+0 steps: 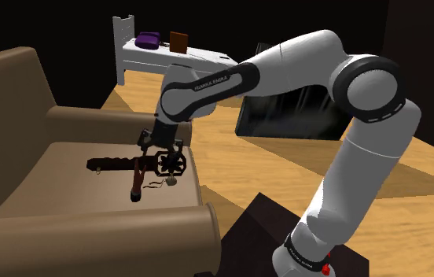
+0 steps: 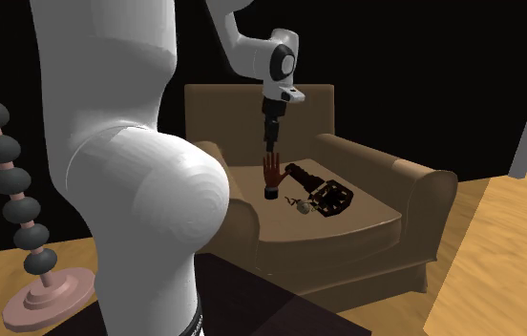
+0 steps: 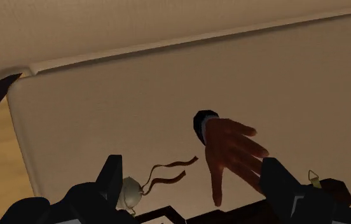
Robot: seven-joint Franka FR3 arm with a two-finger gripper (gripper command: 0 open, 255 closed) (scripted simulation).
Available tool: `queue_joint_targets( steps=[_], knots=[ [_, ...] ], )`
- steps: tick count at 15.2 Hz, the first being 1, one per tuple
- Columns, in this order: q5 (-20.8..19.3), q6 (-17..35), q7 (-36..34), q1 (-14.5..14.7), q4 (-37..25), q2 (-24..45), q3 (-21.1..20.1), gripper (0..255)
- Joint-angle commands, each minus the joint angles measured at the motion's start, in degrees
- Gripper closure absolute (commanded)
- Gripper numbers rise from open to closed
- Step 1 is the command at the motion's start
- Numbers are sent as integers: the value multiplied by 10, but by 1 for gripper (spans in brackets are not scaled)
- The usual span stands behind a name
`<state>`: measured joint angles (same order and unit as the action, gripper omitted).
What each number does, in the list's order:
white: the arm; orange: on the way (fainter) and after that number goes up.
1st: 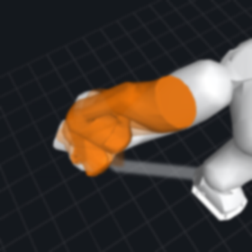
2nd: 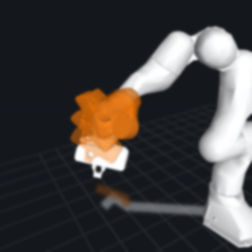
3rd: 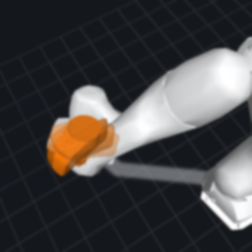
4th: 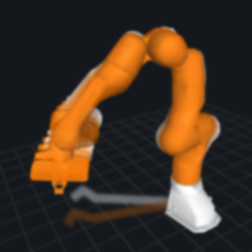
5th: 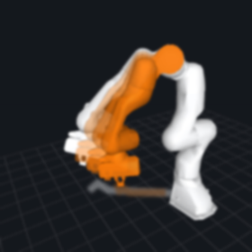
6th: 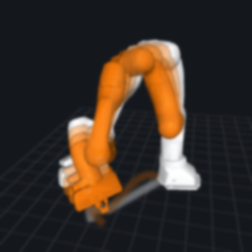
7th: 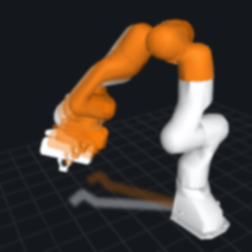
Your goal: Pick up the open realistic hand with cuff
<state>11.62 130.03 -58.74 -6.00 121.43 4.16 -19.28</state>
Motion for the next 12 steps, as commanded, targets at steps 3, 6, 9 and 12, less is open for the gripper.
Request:
queue_joint_targets(
  steps=[3,6,9,12],
  knots=[
    [-19,26,-85,6,-63,88,10,0],
    [-28,41,-140,14,-115,154,24,0],
    [-31,51,-185,22,-164,210,39,0],
    [-31,69,-182,24,-160,224,40,0]
  ],
)
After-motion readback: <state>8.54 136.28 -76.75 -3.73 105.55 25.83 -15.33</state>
